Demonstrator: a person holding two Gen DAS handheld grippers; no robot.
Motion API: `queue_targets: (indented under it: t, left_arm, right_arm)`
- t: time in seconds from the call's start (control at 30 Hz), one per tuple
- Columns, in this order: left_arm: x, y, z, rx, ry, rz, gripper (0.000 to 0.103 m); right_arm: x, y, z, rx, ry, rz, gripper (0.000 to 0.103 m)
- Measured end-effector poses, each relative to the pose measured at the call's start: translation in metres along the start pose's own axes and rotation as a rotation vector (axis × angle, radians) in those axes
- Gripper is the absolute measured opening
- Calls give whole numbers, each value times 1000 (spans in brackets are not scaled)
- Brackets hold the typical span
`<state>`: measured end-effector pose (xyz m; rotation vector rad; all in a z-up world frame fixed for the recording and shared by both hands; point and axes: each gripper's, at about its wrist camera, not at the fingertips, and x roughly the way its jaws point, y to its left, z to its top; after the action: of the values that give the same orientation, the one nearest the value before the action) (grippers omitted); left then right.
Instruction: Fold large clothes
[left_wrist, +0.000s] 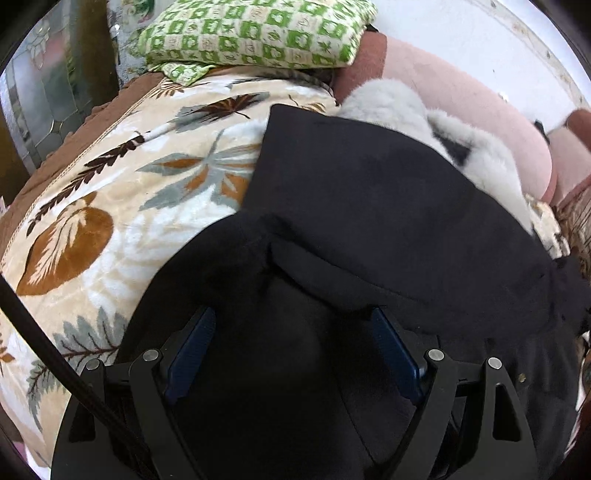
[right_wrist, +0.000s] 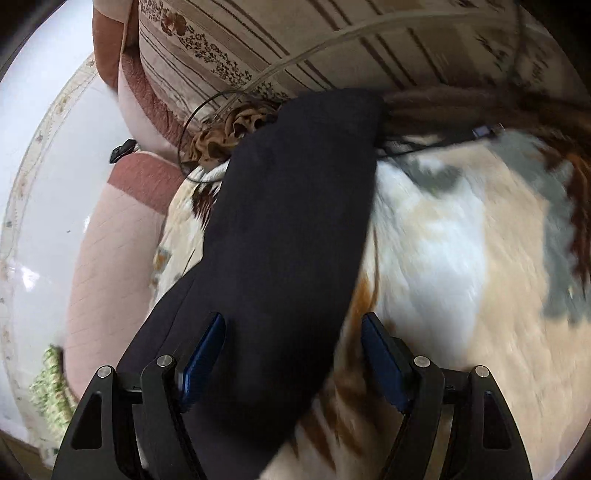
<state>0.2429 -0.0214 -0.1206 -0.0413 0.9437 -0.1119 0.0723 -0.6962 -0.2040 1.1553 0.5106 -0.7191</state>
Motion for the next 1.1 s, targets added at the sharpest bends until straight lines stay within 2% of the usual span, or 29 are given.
queue_targets:
  t: [0.03,0.1,0.13,0.2,0.23,0.4,0.47,0.57,0.63,0.67,0.7,0.73,0.77,0.8,0.83,0.97,1.1]
  left_arm:
    - [1,-2,0,7,2,6,85]
    - [1,-3,0,15,4,10,85]
    - [0,-2,0,13,3,6,85]
    - [-2,1,1,-1,2,-9,85]
    - [-5,4,2,-16,-1,-19,85]
    - [-17,20,6,-99,-13,-75,85]
    - [-23,26,8,-126,-30,-85,85]
    - [-32,35,11,-150,-48,-103,85]
    - [-37,39,12,-148,-60,-96,85]
    - [-40,42,11,-148,-70,-85,85]
    - [-41,44,11,-148,-75,-80,85]
    - [-44,47,12,-147,-78,-79,85]
    - [-46,49,12,-147,-75,-85,85]
    - [-47,50,12,-148,-73,-91,85]
    - [-49,53,12,-154,-72,-99,85]
    - [-52,58,12,-194,-76,-118,85]
    - [-44,54,13,-198,-60,-122,85]
  right_arm:
    - [5,2,6,-16,6,-27,50]
    - [1,13,11,-46,18,-66,30]
    - [-2,16,13,-65,11,-75,23]
    - [-23,40,13,-171,-30,-113,18]
    - [-33,54,11,-228,-52,-119,9]
    - [-99,139,-17,-442,-121,22,2]
    - [-132,196,-50,-606,-135,113,2]
    - [-161,260,-112,-802,-84,243,2]
    - [-164,285,-146,-869,-51,255,3]
    - [-160,289,-157,-861,-31,257,3]
    - [-153,287,-163,-833,3,264,9]
    - [-146,281,-164,-802,36,266,31]
    - [-131,266,-164,-732,89,265,47]
    - [-118,251,-160,-671,105,254,71]
    - [-110,231,-158,-611,104,229,76]
    - [-81,134,-129,-368,144,172,76]
    - [-68,18,-80,-45,150,222,71]
